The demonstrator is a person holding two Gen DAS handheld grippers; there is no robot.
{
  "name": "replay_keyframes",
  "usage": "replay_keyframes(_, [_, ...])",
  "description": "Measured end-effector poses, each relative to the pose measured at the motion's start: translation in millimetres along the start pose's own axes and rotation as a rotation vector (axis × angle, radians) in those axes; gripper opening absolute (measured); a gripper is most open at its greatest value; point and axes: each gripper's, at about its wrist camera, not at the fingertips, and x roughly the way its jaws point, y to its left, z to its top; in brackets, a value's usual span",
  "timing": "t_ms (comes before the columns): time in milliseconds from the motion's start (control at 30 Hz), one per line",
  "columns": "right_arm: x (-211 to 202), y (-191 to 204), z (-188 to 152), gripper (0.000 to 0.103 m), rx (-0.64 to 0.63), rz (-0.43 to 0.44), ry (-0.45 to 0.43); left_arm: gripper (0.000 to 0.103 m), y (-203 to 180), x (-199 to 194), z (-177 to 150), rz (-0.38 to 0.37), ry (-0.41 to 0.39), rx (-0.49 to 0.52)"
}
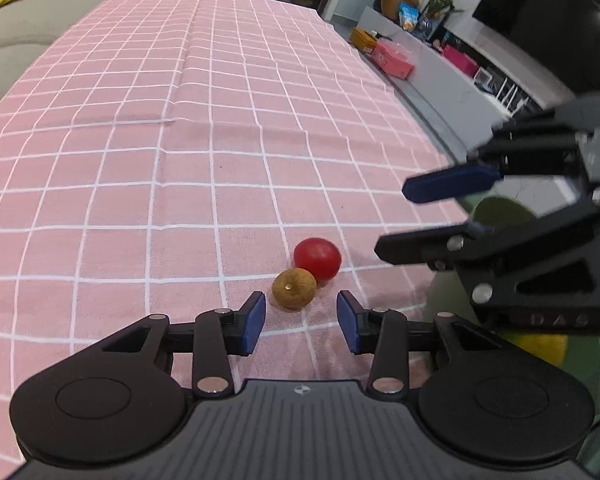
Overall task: Organize fruits
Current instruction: 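Reach both tools back to the last kiwi and red tomato, then grasp the kiwi with the left tool while the right tool grasps the red tomato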
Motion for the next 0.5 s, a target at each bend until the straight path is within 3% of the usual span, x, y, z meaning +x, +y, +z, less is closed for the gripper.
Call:
replay_keyframes(133, [7.6,-1.7,0.8,0.036,0.000,0.012,0.006,0.044,-4.8,4.0,-1.5,0.020,-0.022,0.049])
replay_keyframes(300, [15.8,-3.4,1.2,0.036,0.006,0.028,0.015,0.031,-9.6,6.3,-0.5,0.056,-0.031,0.111])
replay_keyframes(500, [24.0,-4.6,3.0,0.036,0.029,0.058,0.027,0.029,-6.3,0.6,-3.4,0.070,-0.033,0.099])
